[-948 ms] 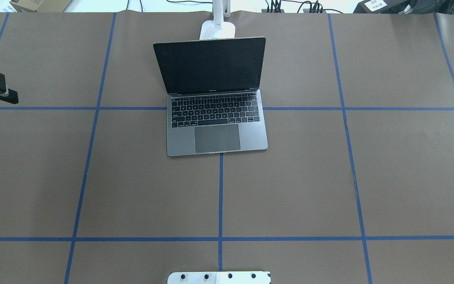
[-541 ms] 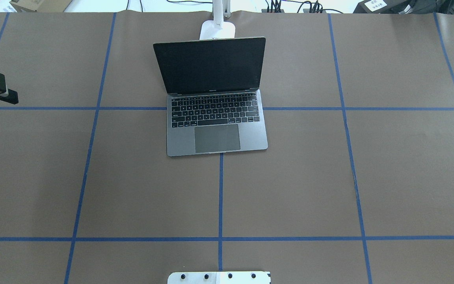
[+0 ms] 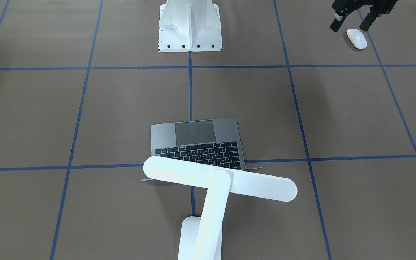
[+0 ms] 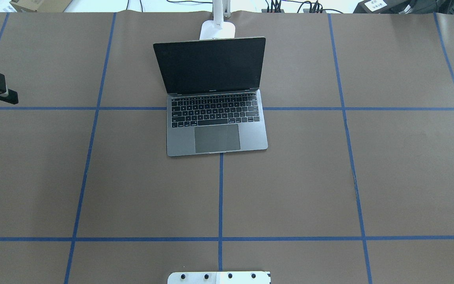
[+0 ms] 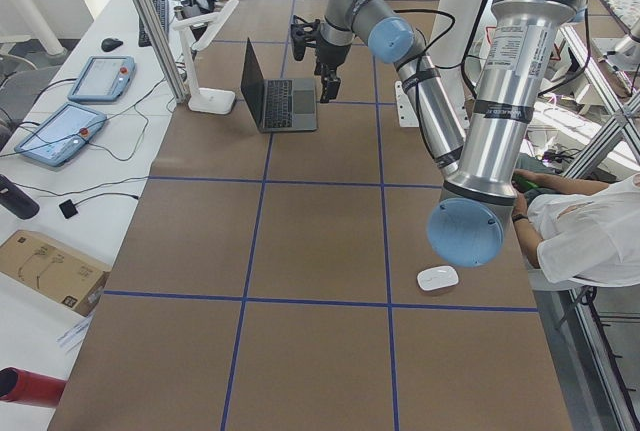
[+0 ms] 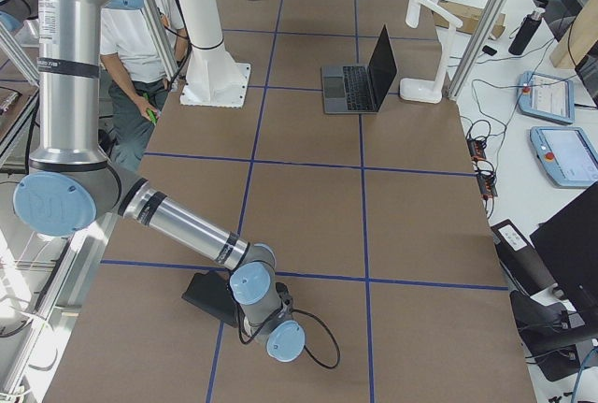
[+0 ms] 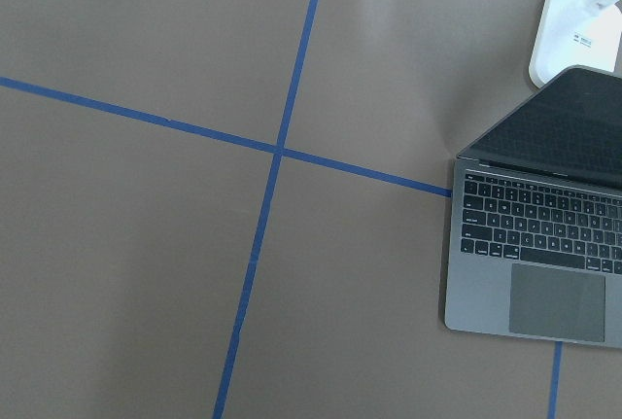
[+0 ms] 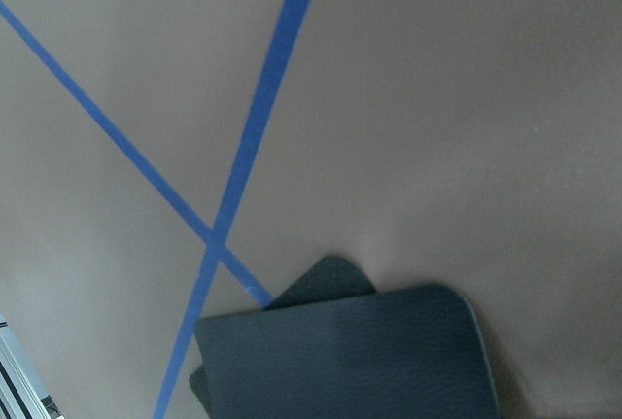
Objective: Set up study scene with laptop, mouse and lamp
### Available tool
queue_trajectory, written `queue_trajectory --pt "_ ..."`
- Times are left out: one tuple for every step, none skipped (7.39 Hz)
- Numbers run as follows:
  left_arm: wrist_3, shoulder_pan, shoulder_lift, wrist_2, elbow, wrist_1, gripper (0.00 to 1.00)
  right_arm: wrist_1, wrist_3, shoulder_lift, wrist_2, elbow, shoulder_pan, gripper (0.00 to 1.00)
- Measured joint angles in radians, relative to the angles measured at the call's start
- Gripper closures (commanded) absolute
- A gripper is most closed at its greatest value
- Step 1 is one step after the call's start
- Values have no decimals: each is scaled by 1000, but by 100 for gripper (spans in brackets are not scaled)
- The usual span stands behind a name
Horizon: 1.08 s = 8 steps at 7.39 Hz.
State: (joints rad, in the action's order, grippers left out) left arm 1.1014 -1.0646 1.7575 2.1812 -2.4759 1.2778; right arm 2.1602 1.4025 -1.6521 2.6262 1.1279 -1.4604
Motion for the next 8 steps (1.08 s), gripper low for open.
queue_trajectory --pt "0 0 -1 0 0 0 1 2 4 0 4 0 1 46" --pt "0 0 -1 0 0 0 1 3 8 0 8 1 1 55" --pt "0 0 -1 0 0 0 1 5 11 0 13 1 1 68" --pt "1 1 -1 0 0 0 1 6 14 0 17 2 1 83" --pt "1 1 -1 0 0 0 1 6 17 0 20 4 2 98" --pt "1 1 -1 0 0 0 1 7 19 0 22 9 2 100" --pt "1 2 -1 0 0 0 1 8 21 0 25 16 2 100" --pt "1 1 -1 0 -1 0 1 23 24 0 29 32 2 100"
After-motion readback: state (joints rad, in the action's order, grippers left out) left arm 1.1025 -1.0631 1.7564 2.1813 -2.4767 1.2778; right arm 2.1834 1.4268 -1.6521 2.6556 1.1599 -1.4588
